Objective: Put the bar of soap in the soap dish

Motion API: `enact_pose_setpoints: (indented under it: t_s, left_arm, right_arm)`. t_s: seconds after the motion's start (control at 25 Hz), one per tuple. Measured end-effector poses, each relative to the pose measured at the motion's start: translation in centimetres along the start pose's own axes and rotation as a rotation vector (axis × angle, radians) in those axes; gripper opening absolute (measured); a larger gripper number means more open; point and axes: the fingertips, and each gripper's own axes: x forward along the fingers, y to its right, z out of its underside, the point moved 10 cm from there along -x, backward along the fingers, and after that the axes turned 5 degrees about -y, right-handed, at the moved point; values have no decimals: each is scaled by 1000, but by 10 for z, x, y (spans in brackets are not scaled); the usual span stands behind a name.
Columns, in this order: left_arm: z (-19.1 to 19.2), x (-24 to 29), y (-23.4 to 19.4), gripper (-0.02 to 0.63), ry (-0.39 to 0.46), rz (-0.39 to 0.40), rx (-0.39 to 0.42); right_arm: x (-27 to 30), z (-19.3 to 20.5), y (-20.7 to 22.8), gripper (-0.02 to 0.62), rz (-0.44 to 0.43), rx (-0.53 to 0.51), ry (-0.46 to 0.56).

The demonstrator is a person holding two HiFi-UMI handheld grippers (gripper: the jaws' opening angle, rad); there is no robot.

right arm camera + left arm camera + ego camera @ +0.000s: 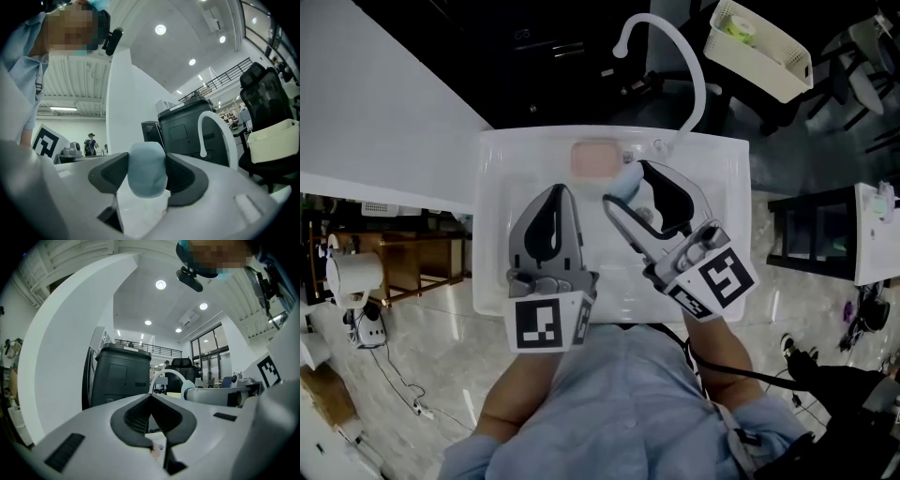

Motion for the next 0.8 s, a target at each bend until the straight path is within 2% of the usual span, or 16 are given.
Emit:
enact_pose_setpoints:
  t_s: [0.52,0.8]
  left_arm:
    - [23,49,-40,6,-68,27,-67]
    - [46,71,-59,6,-137,33,-98]
  right_arm:
    - [50,34,28,245,26,39,-83]
    - [70,57,43,245,45,61,-115]
